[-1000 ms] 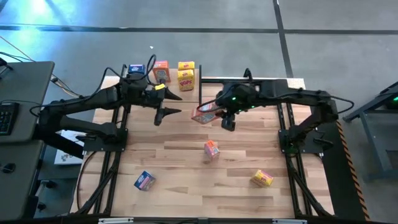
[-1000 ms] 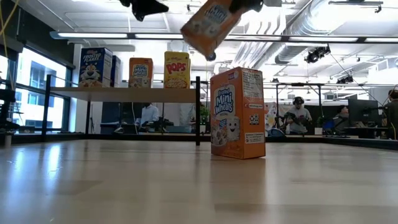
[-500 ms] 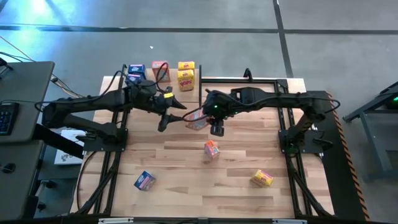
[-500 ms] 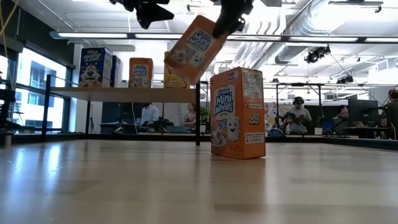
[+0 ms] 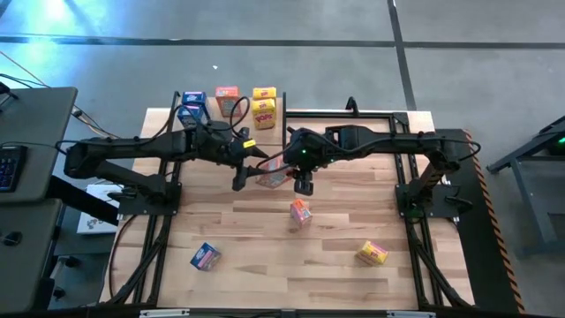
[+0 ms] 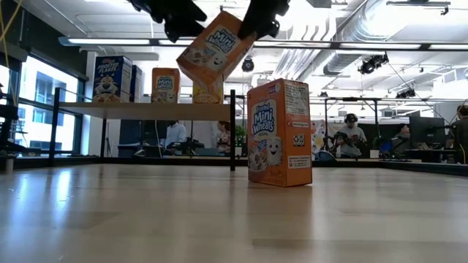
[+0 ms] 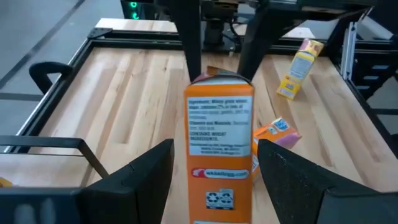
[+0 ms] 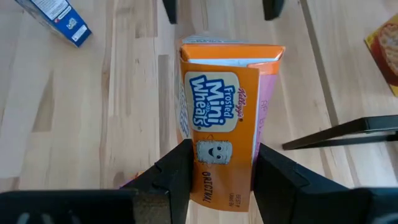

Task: Stack cereal on shelf
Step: Put the top orange cereal box on the shelf aligned with the other orange cereal box

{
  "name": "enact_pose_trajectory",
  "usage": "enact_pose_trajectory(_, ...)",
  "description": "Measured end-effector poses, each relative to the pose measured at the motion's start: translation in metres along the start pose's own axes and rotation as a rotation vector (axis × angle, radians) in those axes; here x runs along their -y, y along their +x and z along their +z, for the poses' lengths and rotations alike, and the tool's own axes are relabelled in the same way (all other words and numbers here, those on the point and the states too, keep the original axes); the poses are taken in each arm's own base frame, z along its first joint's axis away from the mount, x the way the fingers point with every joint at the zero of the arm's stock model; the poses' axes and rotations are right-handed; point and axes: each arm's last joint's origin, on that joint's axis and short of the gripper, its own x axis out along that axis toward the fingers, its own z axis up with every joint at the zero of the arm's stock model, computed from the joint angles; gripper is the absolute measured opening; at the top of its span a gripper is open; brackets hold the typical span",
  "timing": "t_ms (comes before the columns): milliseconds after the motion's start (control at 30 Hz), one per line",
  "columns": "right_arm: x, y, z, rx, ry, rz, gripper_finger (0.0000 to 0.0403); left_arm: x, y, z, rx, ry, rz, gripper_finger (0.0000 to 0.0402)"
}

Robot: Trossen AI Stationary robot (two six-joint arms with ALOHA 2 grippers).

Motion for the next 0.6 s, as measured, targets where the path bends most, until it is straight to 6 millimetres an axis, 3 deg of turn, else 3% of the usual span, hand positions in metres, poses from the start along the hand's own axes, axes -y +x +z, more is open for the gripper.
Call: enact_pose_trajectory(600,-0.0003,0.0003,0.0049,0.053,-0.001,-0.014,0.0135,-0.0001,0.0017,-0.0009,-0.008,0.0,-0.006,0.0223)
